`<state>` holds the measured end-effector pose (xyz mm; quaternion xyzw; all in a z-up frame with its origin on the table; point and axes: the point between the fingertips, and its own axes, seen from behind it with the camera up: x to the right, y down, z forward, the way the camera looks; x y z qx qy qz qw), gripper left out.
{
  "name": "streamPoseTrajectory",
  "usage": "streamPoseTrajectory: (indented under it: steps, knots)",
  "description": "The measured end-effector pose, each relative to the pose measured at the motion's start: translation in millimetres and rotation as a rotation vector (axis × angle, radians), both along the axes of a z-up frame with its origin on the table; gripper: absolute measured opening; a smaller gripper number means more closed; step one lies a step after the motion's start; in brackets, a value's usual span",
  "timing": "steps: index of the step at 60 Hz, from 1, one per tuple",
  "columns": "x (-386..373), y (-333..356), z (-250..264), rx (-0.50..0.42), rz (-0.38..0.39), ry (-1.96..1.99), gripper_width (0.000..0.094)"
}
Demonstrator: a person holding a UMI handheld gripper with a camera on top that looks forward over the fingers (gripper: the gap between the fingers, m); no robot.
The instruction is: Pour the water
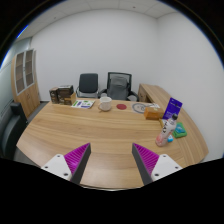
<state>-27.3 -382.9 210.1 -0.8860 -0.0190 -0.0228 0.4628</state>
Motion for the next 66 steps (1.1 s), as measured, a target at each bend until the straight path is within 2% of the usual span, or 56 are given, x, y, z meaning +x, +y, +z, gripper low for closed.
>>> streamPoseTrajectory:
  steps: [2, 6, 19, 30, 41, 46, 52, 57, 66]
  knots:
    - [51, 17, -19, -0.007, 0.0, 0.003, 0.0854]
    - [104, 25, -41, -0.018, -0.014, 0.003, 0.0855]
    - [241, 63, -95, 0.017, -0.057, -0.027, 0.0858]
    - [307, 121, -120, 0.076, -0.089, 0.026, 0.0856]
    - [334, 183, -131, 0.163, -0.078, 0.059, 0.0817]
    - [335, 201, -140, 0.175, -0.057, 0.056, 0.0729]
    - [334, 212, -144, 0.196, -0.045, 0.037, 0.0506]
    - [332, 215, -143, 0.213, -0.038, 0.031, 0.0473]
    - [336, 219, -144, 0.209, -0.061, 0.009, 0.0357]
